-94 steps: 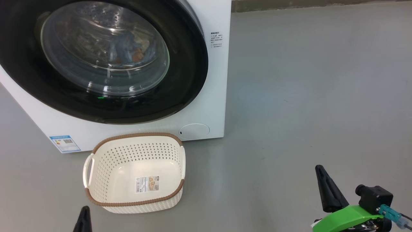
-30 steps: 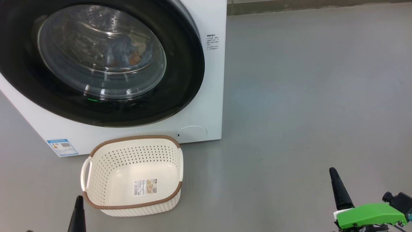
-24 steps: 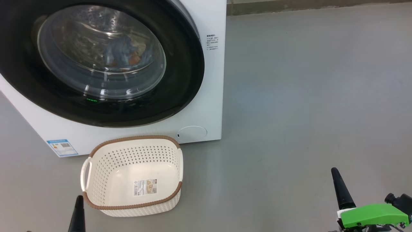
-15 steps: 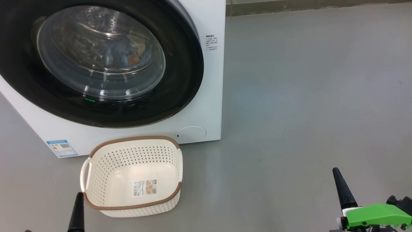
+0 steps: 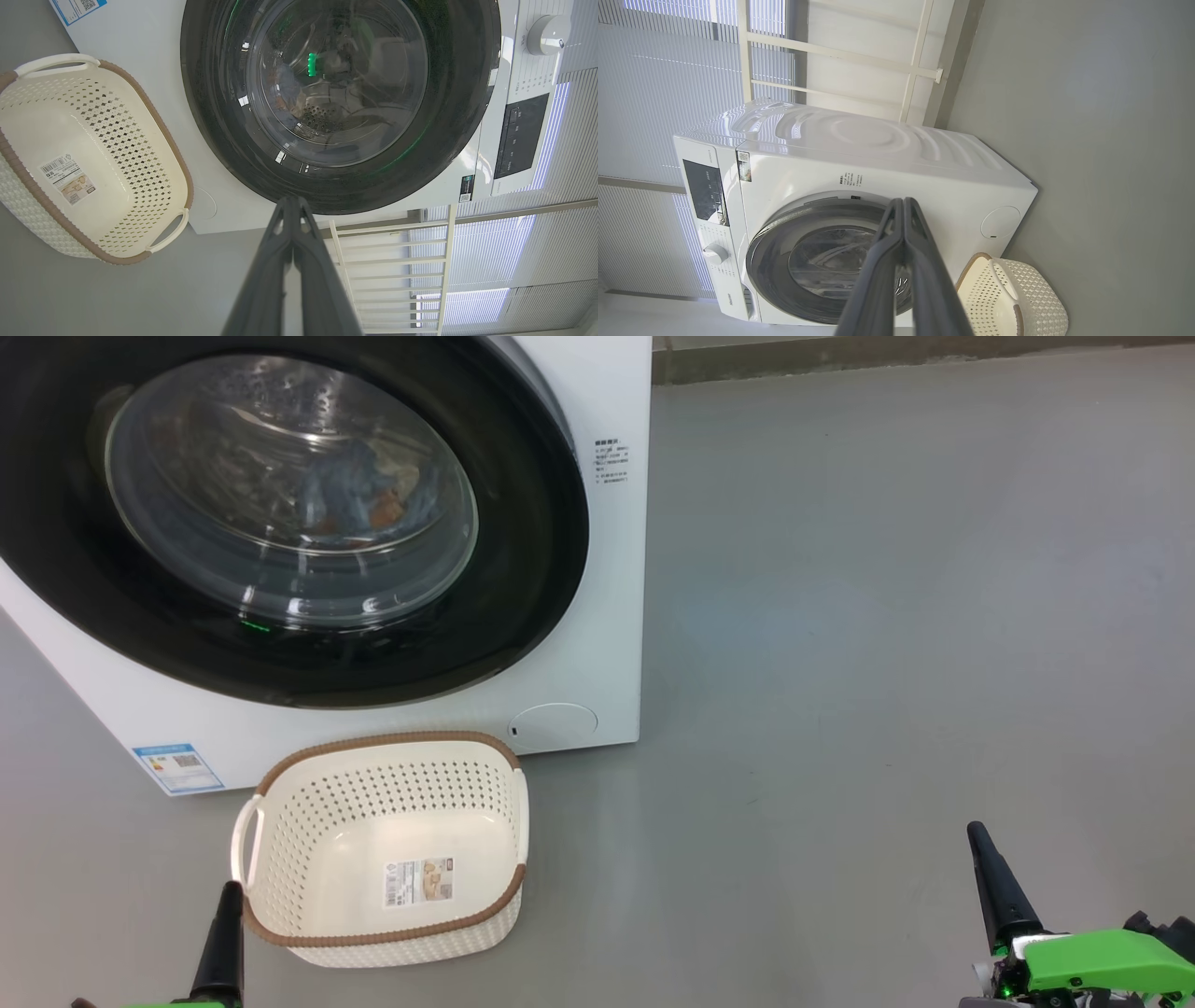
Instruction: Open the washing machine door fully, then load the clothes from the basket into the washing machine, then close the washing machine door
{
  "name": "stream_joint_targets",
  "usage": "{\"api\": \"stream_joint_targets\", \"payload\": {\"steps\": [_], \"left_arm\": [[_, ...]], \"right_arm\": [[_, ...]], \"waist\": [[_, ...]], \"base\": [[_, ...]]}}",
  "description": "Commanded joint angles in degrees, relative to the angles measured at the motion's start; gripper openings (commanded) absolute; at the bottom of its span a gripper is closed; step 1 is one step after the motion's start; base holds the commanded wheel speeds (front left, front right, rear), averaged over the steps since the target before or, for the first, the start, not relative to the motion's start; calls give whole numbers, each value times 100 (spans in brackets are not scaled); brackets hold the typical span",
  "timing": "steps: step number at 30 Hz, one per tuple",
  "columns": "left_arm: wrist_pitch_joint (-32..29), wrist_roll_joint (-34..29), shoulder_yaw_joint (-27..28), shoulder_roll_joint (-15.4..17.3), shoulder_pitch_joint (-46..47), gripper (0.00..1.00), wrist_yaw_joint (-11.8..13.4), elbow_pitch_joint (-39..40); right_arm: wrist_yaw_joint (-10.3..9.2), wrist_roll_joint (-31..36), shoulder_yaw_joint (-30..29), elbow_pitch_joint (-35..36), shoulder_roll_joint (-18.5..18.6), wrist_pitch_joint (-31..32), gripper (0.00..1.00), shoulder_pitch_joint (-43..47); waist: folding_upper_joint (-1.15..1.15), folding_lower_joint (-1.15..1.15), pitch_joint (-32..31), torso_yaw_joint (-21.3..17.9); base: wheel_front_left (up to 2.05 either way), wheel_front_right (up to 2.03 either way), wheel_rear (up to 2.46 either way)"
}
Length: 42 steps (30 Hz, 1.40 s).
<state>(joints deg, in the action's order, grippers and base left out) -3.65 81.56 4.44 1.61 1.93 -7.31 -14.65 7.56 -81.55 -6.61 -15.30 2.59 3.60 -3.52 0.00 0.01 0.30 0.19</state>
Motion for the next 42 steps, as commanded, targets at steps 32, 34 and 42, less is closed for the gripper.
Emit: {"api": "stream_joint_targets", "payload": {"steps": [32, 34, 42], "left_arm": [[-283, 1061, 208, 127, 426, 0, -18, 61], [-283, 1061, 208, 127, 426, 0, -18, 61], [-283, 1061, 207, 127, 426, 0, -18, 61]], "right_arm": [[-8, -1062, 9, 128, 29, 289, 0, -266], [-8, -1062, 9, 128, 29, 289, 0, -266], [-8, -1062, 9, 128, 29, 289, 0, -266]], "waist": [[0, 0, -12, -19], [0, 0, -12, -19], [0, 0, -12, -19]], "base": [[0, 0, 0], [0, 0, 0], [0, 0, 0]]}}
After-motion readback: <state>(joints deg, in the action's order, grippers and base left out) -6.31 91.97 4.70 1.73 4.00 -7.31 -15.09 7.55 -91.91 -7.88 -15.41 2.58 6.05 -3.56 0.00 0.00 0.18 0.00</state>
